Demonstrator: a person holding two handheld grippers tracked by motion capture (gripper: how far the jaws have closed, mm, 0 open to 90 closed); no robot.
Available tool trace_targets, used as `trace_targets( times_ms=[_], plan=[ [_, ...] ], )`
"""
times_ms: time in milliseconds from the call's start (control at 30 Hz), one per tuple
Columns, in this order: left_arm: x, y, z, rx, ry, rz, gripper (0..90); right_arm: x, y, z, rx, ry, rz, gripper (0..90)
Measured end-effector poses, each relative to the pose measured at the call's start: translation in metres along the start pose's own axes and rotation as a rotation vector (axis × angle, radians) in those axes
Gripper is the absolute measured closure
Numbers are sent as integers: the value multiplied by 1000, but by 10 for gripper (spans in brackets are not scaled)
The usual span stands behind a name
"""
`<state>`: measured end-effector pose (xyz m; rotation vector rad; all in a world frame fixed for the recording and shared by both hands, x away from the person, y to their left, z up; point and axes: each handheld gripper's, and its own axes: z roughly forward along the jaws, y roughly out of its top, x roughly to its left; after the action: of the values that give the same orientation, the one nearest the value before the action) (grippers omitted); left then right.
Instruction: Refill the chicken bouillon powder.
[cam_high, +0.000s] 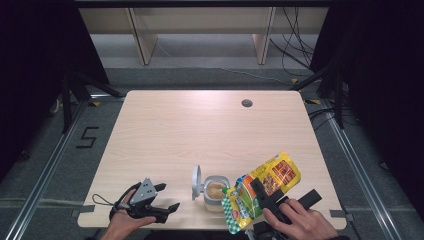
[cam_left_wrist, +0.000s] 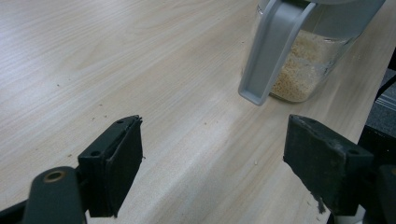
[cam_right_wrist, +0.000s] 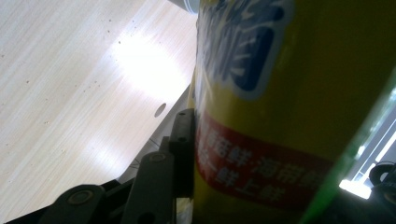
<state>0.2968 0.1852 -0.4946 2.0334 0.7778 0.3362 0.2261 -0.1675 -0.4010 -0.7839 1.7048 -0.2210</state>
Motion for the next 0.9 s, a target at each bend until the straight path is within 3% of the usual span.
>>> trace_targets(
  times_ms=[267,300,367,433,467,733,900],
  plan=[
    [0,0,0,-8,-10,-10,190,-4,5,3,-21,-1,-24,686],
    [1,0,-1,12,-1,12,190,-4,5,3,-22,-1,-23,686],
    [0,0,0,-4,-8,-6,190,-4,5,5,-21,-6,-7,688],
    [0,0,0,-3,-6,-4,190,-4,5,6,-24,-5,-4,688],
    [2,0,-1,15,-3,12,190,-3,6,7,-20,-3,20,689],
    [0,0,0,-3,-7,-5,190,-1,0,8,-18,-11,55,689],
    [-1,0,1,-16,-13,-17,190,3,-1,7,-12,-5,41,690]
  ],
)
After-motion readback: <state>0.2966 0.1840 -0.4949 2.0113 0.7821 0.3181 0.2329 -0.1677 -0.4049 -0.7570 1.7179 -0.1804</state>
